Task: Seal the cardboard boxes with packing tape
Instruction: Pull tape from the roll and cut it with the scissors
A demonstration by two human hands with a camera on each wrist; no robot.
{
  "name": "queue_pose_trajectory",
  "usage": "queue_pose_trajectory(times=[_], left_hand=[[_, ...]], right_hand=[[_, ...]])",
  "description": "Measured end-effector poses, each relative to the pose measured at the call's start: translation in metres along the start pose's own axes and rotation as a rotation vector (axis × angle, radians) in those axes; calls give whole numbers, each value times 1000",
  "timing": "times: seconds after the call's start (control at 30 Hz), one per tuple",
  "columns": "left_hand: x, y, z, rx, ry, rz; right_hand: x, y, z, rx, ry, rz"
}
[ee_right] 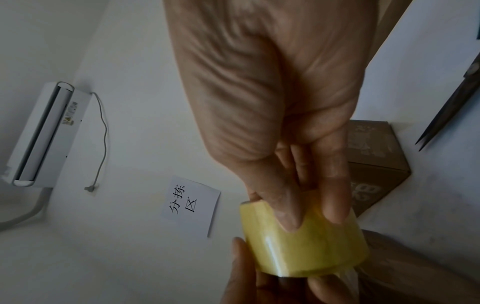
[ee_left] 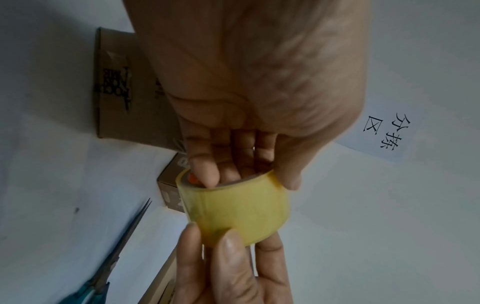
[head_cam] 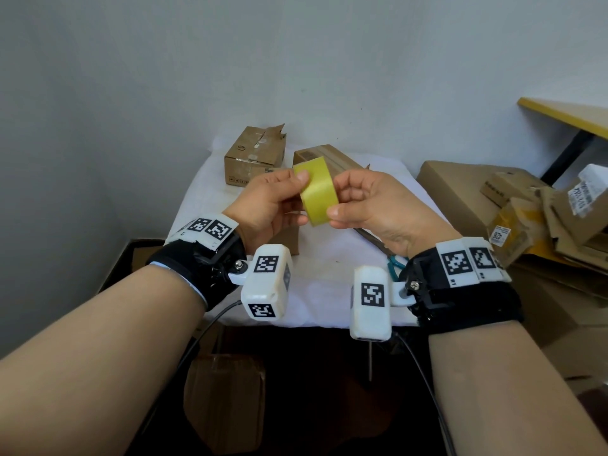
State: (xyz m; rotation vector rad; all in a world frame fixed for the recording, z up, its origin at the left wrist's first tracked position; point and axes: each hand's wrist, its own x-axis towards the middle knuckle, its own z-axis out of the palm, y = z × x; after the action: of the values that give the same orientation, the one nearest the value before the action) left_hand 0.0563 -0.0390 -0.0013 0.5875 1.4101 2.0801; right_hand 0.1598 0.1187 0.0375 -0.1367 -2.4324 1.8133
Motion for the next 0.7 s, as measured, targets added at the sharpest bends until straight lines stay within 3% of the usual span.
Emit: queue_pose_trajectory(times=[0.43, 0.7], left_hand=[[-4, -5, 1, 148, -90, 86], [-1, -3, -3, 65, -26, 10]], right_hand=[[-2, -3, 0, -34, 48, 21], [-2, -2, 0, -113, 3, 23]])
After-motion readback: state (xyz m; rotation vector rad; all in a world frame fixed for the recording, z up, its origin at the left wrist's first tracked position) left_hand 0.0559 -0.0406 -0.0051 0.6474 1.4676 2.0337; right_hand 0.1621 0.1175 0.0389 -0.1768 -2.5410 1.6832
